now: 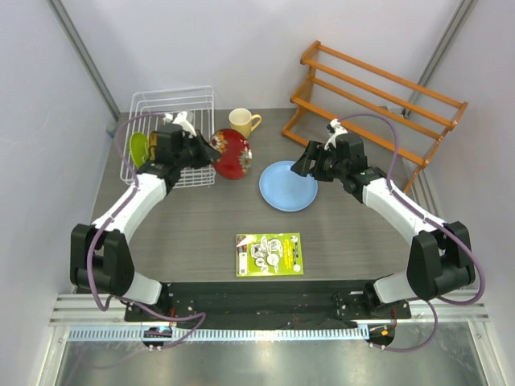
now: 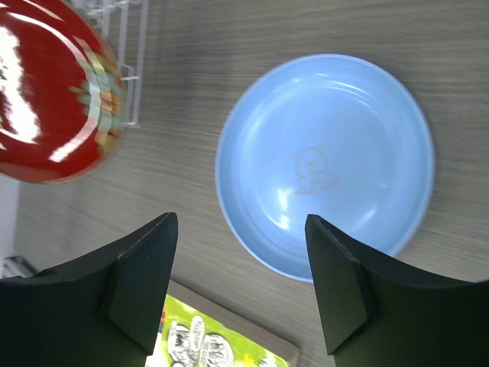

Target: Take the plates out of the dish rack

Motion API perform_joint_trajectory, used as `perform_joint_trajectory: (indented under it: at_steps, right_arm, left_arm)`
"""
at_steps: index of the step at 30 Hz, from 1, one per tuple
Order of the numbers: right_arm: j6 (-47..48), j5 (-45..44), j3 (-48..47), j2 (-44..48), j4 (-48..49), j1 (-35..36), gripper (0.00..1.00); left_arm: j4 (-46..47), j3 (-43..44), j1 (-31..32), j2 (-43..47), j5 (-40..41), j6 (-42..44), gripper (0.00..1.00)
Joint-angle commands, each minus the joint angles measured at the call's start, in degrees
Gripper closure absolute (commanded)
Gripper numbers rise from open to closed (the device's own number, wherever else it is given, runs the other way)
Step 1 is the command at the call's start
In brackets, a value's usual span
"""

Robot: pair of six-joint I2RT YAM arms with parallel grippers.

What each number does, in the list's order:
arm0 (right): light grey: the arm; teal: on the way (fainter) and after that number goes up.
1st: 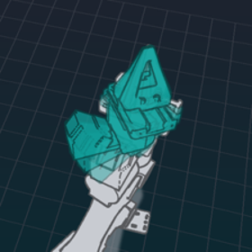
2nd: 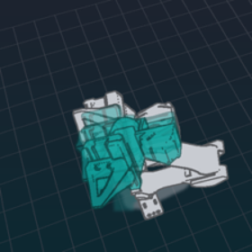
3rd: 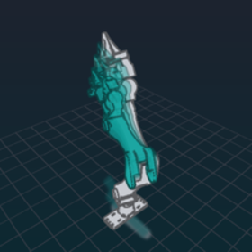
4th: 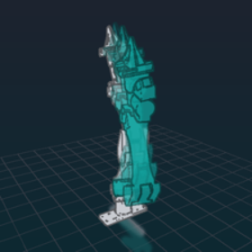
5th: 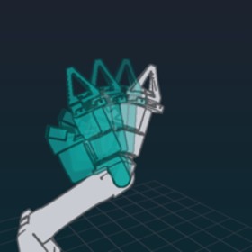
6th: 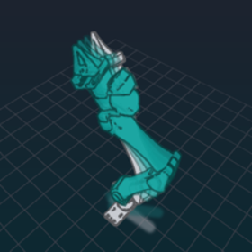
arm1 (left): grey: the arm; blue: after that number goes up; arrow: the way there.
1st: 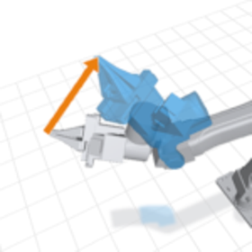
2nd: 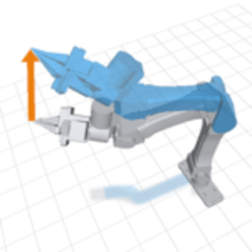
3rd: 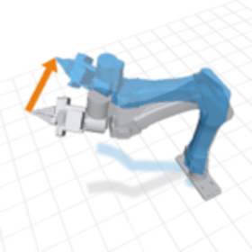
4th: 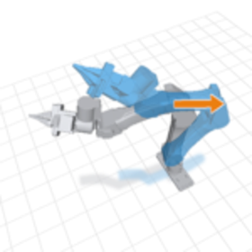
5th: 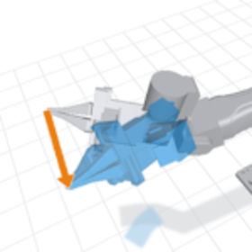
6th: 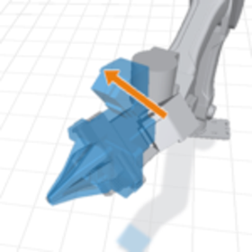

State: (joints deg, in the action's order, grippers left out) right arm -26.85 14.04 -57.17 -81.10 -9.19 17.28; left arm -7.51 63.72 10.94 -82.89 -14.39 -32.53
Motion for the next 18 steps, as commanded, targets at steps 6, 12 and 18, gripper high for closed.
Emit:
perform_joint_trajectory:
  at_steps: [6, 12, 18]
  right_arm:
    - [-7.7, 10.1, 0.6, -3.0, 16.0, 1.7, 0.27]
    - [-10.0, 13.2, 1.5, -5.2, 20.5, 1.7, 0.27]
    - [-12.9, 16.0, 2.7, -7.6, 26.6, 1.7, 0.27]
  left_arm:
    - [21.1, -3.0, 7.6, -1.3, -9.4, -11.7, 1.0]
    - [28.5, -6.6, 9.4, -2.5, -12.7, -16.5, 1.0]
    - [38.0, -9.8, 9.7, -4.7, -16.5, -22.2, 1.0]
